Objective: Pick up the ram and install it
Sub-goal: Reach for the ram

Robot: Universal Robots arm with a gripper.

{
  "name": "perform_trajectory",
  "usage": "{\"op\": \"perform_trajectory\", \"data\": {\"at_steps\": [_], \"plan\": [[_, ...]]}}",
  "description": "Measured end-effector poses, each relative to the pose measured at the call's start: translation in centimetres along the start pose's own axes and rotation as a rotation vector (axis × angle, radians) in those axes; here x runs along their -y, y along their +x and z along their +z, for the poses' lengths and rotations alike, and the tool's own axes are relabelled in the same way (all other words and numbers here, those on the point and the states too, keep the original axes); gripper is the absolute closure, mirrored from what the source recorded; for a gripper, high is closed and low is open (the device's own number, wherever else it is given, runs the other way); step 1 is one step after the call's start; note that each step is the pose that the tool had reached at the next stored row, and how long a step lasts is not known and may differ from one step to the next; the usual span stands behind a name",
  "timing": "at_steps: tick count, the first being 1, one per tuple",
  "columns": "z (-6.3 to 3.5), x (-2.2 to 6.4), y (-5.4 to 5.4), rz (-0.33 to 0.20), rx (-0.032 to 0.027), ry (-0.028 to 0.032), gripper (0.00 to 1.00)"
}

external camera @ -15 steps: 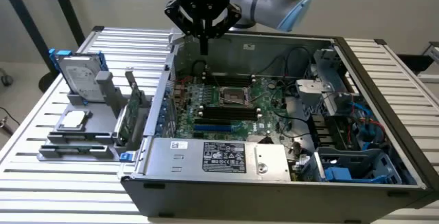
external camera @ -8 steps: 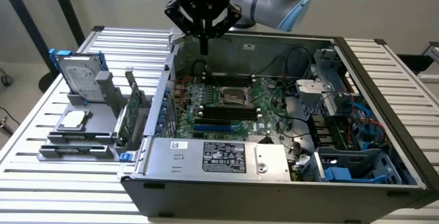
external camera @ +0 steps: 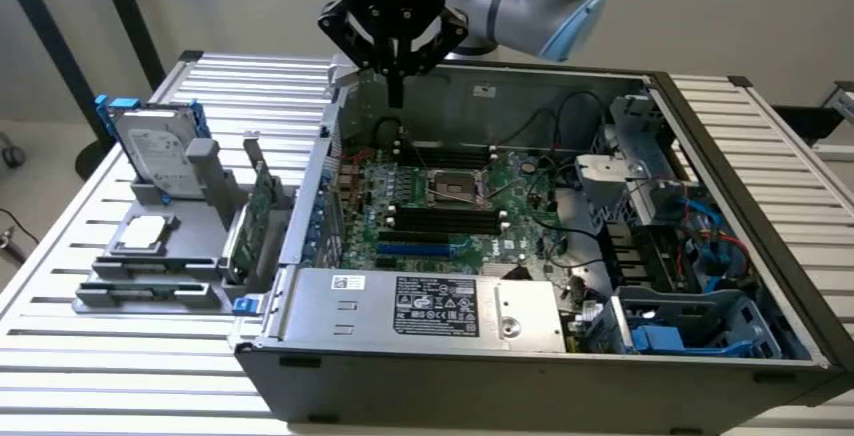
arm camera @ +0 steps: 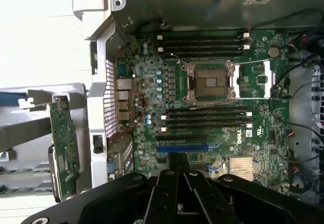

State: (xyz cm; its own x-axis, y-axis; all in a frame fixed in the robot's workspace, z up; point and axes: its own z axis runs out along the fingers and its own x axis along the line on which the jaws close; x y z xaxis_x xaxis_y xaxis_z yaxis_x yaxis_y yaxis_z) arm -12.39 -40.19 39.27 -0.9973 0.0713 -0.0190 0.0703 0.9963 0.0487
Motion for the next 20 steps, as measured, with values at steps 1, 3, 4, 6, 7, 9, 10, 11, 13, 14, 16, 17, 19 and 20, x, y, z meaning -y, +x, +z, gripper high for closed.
{"op": "perform_trajectory", "data": {"at_steps": [1,3,4,6,7,9,10,11,13,14,16,17,19,20], "plan": [[0.00,0.17,0.2,0.000,0.0001,-0.0002,0.89],[-0.04,0.64,1.1,0.000,0.0000,-0.0002,0.89],[-0.07,0.85,1.5,0.000,0.0000,-0.0001,0.89],[-0.10,1.28,2.4,0.000,0.0000,-0.0001,0.89],[-0.12,1.48,2.8,0.000,0.0000,-0.0001,0.89],[-0.15,1.86,3.7,0.000,0.0000,-0.0002,0.89],[-0.17,2.04,4.1,0.000,0.0000,-0.0001,0.89],[-0.19,2.22,4.6,0.000,0.0000,-0.0001,0.89],[-0.22,2.56,5.5,0.000,0.0000,-0.0001,0.89],[-0.24,2.72,5.9,0.000,0.0000,-0.0002,0.89],[-0.27,3.02,6.8,0.000,0.0001,-0.0002,0.89],[-0.28,3.16,7.3,0.000,0.0001,-0.0002,0.89],[-0.31,3.43,8.1,0.000,0.0000,-0.0002,0.89],[-0.33,3.57,8.6,0.000,0.0000,-0.0001,0.89]]}}
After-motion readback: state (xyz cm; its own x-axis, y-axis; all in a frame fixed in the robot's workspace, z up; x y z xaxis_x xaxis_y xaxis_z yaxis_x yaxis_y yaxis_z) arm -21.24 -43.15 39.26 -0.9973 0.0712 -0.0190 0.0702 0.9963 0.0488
